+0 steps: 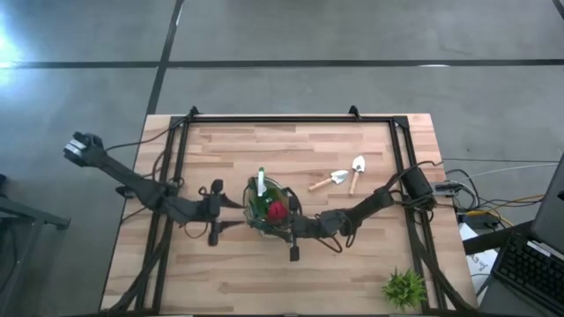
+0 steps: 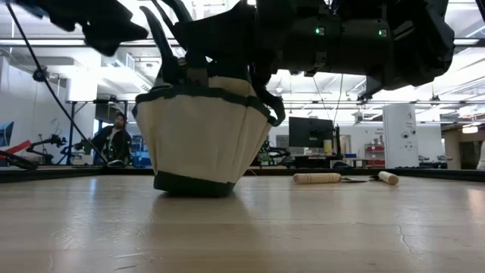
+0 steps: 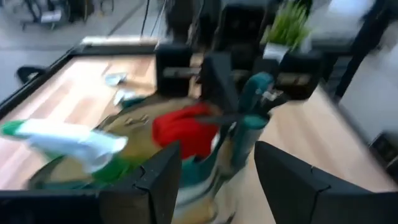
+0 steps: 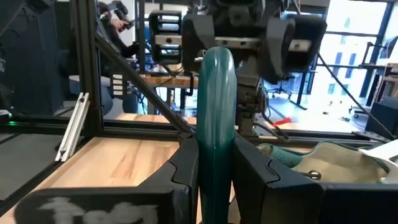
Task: Pick & Place Garden tools in Gardening bag
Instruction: Put the green shear scissors into the gardening bag
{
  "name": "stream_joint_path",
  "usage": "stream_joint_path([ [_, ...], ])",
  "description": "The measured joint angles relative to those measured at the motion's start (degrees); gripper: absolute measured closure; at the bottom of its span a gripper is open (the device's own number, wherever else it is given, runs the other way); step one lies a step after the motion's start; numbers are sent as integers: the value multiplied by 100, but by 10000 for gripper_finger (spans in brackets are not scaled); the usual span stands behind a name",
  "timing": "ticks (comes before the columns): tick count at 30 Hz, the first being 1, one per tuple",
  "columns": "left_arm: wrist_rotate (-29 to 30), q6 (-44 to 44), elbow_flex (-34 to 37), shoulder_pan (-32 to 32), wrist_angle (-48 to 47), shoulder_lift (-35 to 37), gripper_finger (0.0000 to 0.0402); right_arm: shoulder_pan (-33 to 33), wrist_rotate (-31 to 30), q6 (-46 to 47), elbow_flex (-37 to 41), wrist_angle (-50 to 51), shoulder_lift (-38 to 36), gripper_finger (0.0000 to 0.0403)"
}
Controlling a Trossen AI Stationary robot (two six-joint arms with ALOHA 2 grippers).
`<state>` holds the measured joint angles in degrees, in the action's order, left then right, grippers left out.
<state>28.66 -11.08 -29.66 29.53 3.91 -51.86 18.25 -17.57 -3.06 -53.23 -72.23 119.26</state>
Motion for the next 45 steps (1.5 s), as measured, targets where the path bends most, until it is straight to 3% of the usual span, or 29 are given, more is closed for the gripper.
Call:
stream_joint_path([
  [4, -292, 139, 812, 10, 1894, -55, 196, -33, 129, 54, 0, 0, -6, 346],
  [7, -411, 252, 1075, 8, 2629, -54, 200, -34, 136, 78, 0, 0, -13, 346],
  [18, -554, 93, 955, 1, 2614, -808, 233, -106, 283, 119, 0, -2, -26, 346],
  [26, -533, 816, 254, -19, 2609, -1414, 234, -102, 329, 119, 0, -15, -27, 346],
  [32, -521, 827, 162, -32, 2618, -1549, 242, -102, 392, 126, 0, 0, -28, 346],
  [45, -500, 601, 174, -32, 2366, -1534, 298, -102, 423, 112, 0, 4, -28, 346],
])
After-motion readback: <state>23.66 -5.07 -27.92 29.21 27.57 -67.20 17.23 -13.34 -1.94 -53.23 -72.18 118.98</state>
